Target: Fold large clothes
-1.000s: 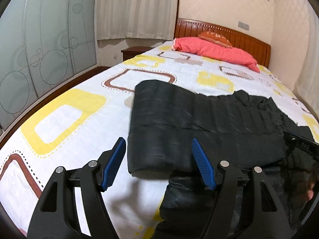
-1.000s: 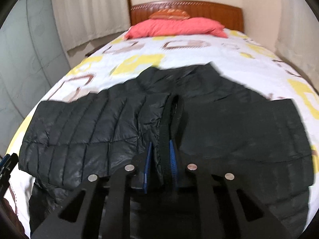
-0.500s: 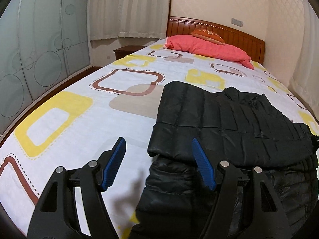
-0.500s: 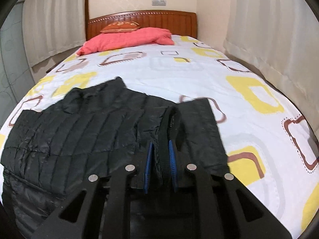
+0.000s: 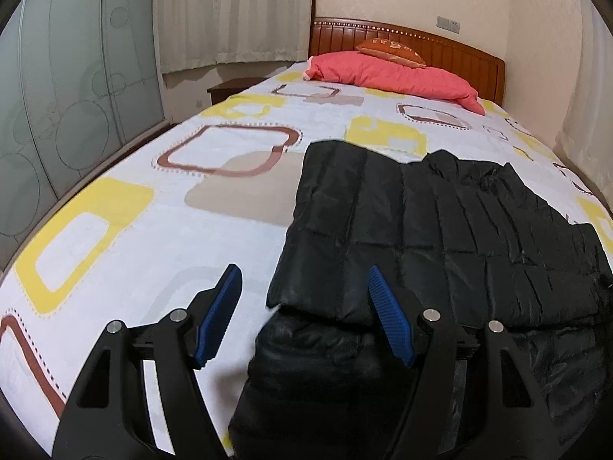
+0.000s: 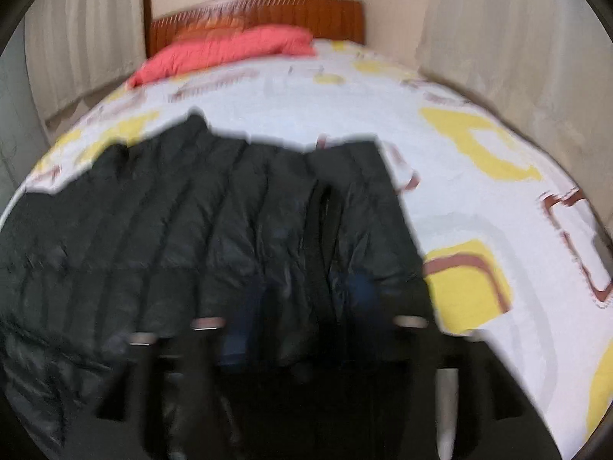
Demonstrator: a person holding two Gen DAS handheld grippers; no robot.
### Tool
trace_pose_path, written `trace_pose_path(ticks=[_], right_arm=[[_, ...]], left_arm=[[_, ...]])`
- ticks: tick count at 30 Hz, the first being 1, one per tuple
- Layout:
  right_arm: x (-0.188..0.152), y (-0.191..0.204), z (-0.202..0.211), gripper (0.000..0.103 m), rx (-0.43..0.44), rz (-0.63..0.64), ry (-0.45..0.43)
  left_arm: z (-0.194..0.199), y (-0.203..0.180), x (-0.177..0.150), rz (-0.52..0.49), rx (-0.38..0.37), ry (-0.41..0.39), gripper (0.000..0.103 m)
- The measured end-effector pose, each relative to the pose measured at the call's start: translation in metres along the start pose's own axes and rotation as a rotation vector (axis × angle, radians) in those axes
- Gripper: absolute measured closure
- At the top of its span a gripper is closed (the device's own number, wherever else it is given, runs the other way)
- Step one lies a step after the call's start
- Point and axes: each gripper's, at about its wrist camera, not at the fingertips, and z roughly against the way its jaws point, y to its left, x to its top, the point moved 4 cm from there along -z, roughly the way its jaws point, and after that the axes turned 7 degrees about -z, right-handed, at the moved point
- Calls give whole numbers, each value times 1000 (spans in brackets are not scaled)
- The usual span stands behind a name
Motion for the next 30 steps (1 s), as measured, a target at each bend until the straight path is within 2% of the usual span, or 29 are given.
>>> trace_pose_path(ticks=[2,5,9,11,13,16,17,19,21,22,23,24,27,30], right_arm=[[6,11,18,33,0,-9,-63],[5,41,22,34,71,18,-69],[-9,69,-3,39,81,67,-8],[-25,75,-31,39,59,79,79],[-27,74,-37,39,65,73,78],[-17,74,-27,39,69,62,92],[-12,74,-22,39,80,49,81],[-2,73,-16,39,90,26,48],[2,74,-17,39,80,14,21],[-2,74,-29,39,58,19,46],[-9,75,-45,38,56,25,104],[-13,77,-52,38,59,28,114],[3,80,-38,38,70,29,94],[27,86,-27,38,79,19,28]], left_arm=[[-5,-3,8,-1,1,-10,35],[-20,-11,14,-4,13,3,35],[-47,-18,7,-4,25,73,35],[-66,-19,-1,-8,24,146,34],[-70,-17,-3,9,4,169,34],[-54,-14,2,1,37,160,38],[-41,-13,7,0,63,126,38],[-25,-15,16,22,62,57,38],[-26,-21,22,11,60,12,38],[-40,-26,20,-20,56,48,38],[-61,-31,11,-44,36,137,38],[-70,-31,5,-44,31,170,38],[-53,-31,19,-43,46,129,38],[-34,-33,47,21,-2,19,38]])
